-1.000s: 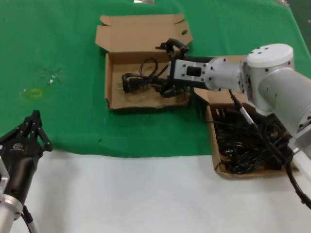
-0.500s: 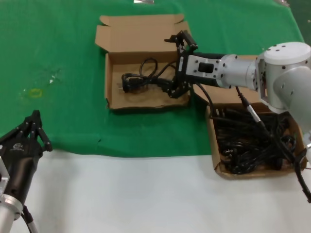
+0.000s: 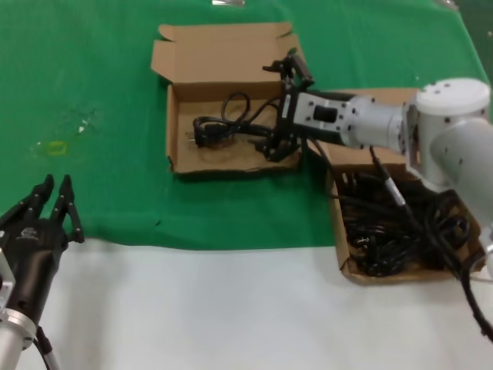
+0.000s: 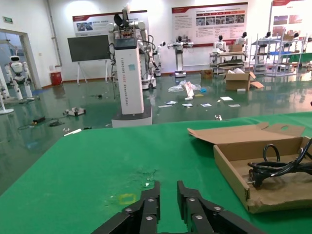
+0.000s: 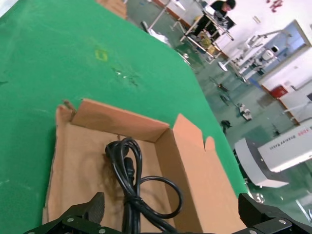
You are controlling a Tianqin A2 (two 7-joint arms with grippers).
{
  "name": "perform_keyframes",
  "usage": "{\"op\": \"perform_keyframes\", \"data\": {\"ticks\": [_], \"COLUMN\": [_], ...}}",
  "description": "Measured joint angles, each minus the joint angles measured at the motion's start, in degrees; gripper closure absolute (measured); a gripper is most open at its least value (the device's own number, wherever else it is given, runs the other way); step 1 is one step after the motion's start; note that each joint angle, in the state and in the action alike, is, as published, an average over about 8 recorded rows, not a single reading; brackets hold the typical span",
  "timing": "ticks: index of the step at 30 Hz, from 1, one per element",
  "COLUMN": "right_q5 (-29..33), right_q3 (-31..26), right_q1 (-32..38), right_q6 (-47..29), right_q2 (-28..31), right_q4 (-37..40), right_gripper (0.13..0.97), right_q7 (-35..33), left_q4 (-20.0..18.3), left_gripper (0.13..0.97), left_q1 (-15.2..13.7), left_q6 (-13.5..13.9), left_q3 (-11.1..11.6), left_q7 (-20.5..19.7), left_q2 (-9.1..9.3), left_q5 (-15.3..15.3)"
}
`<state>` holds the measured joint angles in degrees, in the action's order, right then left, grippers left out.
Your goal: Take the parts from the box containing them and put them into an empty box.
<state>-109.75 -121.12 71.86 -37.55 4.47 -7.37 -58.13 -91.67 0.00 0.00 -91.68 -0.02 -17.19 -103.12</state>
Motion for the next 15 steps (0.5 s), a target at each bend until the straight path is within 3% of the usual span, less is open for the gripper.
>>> {"op": "perform_keyframes", "data": {"ticks": [10,15], "right_q5": [0.8,1.3], "right_q3": [3.6,5.6], "right_q1": [-8.8,-13.7], "right_q6": [4.6,7.2], "right_q2": [1.6,2.4], "right_q4": [-10.3,-16.1], "right_gripper": [0.129,0.129], "right_q7": [7.1,11.1], "left_q4": [0.0,0.0], "left_gripper": [0.818,0.709], "left_q1": [0.0,0.0], "left_q6": [0.0,0.0], "left_q3": [0.0,0.0], "left_q7": [0.0,0.0], "left_q2": [0.0,0.0], "left_q5": [0.0,0.0]}}
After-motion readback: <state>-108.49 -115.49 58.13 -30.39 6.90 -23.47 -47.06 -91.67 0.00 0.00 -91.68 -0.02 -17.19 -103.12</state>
